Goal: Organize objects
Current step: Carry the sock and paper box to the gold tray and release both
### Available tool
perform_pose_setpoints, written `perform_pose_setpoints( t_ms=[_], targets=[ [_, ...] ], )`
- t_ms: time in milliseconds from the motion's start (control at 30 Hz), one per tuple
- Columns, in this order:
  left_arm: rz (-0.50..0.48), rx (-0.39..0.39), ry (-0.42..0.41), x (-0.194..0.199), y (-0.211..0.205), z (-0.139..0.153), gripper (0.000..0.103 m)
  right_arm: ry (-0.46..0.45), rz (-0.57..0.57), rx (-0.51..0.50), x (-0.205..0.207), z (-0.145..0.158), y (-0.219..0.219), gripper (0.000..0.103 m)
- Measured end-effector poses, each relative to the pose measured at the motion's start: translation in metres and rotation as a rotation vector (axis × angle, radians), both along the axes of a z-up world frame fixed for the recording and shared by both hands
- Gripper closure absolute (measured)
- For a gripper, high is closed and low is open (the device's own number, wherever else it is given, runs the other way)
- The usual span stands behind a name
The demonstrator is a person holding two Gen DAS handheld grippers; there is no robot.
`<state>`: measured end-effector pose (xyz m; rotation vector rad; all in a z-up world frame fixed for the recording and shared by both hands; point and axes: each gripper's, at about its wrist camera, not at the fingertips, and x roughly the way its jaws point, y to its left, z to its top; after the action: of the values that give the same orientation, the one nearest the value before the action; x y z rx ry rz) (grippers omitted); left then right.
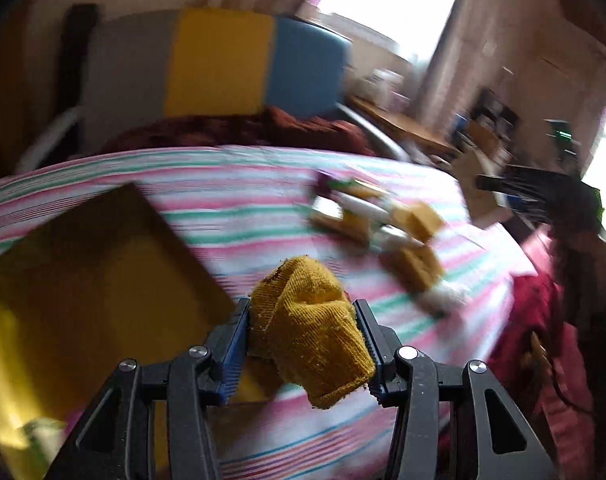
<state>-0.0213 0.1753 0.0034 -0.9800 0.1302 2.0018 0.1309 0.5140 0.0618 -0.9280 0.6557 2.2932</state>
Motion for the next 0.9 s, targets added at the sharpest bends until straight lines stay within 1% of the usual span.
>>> perform_pose_setpoints(
  t_ms=[100,200,233,300,400,467,533,667,767,900],
  targets=[
    [0.137,-0.032,0.025,-0.024,-0.039,0.002,0.053,0.026,0.184,0.009,-0.046,0.011,-0.043,0.052],
    [0.260,-0.075,0.026,-0.047,-0.074,-0.005,0.053,0.024,0.366,-0.016,-0.094,0.010,-0.093,0.052],
    [0.302,-0.097,0.023,-0.054,-0.086,-0.009,0.053,0.012,0.438,-0.025,-0.114,0.007,-0.115,0.052],
    [0.367,-0.134,0.012,-0.067,-0.105,-0.019,0.053,-0.012,0.548,-0.038,-0.140,0.000,-0.153,0.052],
    [0.432,-0.177,-0.006,-0.080,-0.127,-0.034,0.052,-0.063,0.682,-0.024,-0.178,-0.014,-0.204,0.052],
    [0.458,-0.196,-0.018,-0.085,-0.135,-0.042,0.052,-0.121,0.765,-0.013,-0.206,-0.029,-0.235,0.052],
    [0.473,-0.201,-0.033,-0.089,-0.144,-0.050,0.052,-0.182,0.820,0.010,-0.231,-0.046,-0.263,0.052],
    [0.477,-0.211,-0.042,-0.090,-0.150,-0.059,0.051,-0.270,0.850,0.024,-0.275,-0.075,-0.281,0.052],
    [0.484,-0.211,-0.050,-0.090,-0.156,-0.064,0.049,-0.334,0.855,0.044,-0.296,-0.093,-0.288,0.052],
    [0.493,-0.209,-0.052,-0.092,-0.159,-0.064,0.047,-0.368,0.851,0.066,-0.307,-0.109,-0.286,0.052]
  ],
)
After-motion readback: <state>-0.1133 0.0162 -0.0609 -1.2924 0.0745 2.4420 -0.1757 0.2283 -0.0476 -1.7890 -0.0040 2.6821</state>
